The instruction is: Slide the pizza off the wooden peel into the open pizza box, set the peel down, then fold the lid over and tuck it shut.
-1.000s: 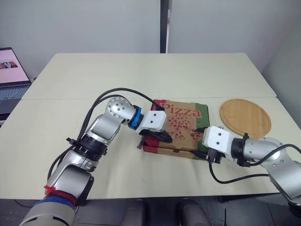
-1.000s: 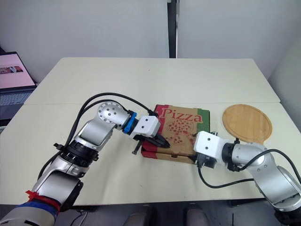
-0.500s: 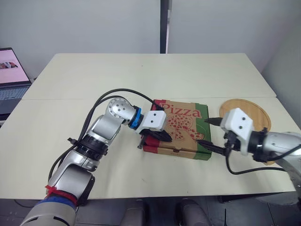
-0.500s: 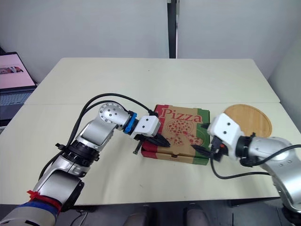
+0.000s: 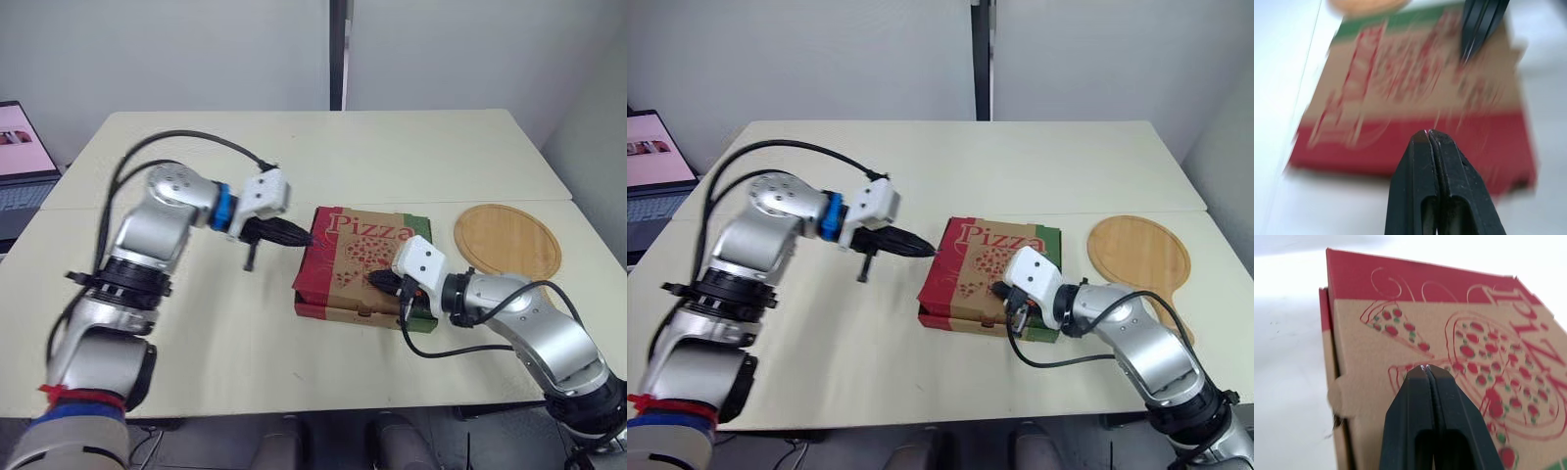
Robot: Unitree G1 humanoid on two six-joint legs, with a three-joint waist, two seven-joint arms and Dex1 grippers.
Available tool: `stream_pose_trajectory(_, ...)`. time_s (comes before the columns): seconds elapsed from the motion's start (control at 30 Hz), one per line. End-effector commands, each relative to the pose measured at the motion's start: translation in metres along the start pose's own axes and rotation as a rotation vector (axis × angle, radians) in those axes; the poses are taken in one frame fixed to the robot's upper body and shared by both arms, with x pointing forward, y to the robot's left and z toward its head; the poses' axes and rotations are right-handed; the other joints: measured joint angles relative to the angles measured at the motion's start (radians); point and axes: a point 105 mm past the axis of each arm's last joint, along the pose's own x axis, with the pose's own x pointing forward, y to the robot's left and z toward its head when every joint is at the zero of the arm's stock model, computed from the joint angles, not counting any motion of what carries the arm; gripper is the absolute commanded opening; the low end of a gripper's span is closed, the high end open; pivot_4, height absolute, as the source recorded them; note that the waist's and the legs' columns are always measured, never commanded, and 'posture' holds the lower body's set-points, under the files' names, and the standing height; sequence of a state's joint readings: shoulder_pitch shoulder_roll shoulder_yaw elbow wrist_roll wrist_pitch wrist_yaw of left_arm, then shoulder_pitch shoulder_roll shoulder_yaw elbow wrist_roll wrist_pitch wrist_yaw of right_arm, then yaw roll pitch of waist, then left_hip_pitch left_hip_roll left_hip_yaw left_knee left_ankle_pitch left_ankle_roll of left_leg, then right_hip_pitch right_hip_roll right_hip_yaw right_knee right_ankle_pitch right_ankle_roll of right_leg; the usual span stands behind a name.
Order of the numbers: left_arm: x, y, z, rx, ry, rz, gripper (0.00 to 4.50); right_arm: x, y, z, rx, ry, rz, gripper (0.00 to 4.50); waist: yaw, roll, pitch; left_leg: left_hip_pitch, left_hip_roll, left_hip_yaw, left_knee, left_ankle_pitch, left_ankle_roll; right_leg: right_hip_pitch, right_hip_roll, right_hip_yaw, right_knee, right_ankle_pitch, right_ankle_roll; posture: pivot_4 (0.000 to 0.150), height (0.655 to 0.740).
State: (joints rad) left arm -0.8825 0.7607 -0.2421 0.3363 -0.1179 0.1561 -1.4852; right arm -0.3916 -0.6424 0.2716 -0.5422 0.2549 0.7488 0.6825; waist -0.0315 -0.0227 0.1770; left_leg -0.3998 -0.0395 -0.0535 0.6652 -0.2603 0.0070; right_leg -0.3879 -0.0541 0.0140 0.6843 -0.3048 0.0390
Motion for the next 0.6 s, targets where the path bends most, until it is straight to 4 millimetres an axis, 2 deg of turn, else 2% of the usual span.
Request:
stream_pose_trajectory(0.03,-0.001,-0.007,-0.01,0.029,0.04,-0.036,0.0,0.003,0.0,0.014,-0.044,-0.045,0.018,0.04,0.003,0.0,0.0,0.0,0.0,0.0,0.0,0.0,0.0,0.0,0.0,0.0,0.0,0.0,0.0,0.15,0.7318)
stream_pose_trajectory(0.27,0.02,-0.019,-0.005,0.027,-0.017,-0.081,0.0,0.011,0.002,0.021,-0.066,-0.061,0.052,0.04,0.015,0.0,0.0,-0.002,-0.001,0.0,0.001,0.0,0.0,0.0,-0.001,-0.001,-0.001,0.0,0.0,0.15,0.7318)
stream_pose_trajectory(0.47,0.032,-0.027,0.007,0.009,-0.076,-0.123,0.0,0.013,0.002,0.021,-0.073,-0.061,0.06,0.04,0.005,0.0,0.0,-0.001,0.0,0.0,0.001,0.0,0.0,0.0,-0.001,0.0,0.0,0.0,0.0,0.15,0.7318)
stream_pose_trajectory(0.6,0.038,-0.037,0.006,0.008,-0.071,-0.159,0.0,0.014,0.002,0.021,-0.073,-0.062,0.059,0.04,0.004,0.0,0.0,-0.001,0.0,0.0,0.0,0.0,0.0,0.0,-0.001,0.0,0.0,0.0,0.0,0.15,0.7318)
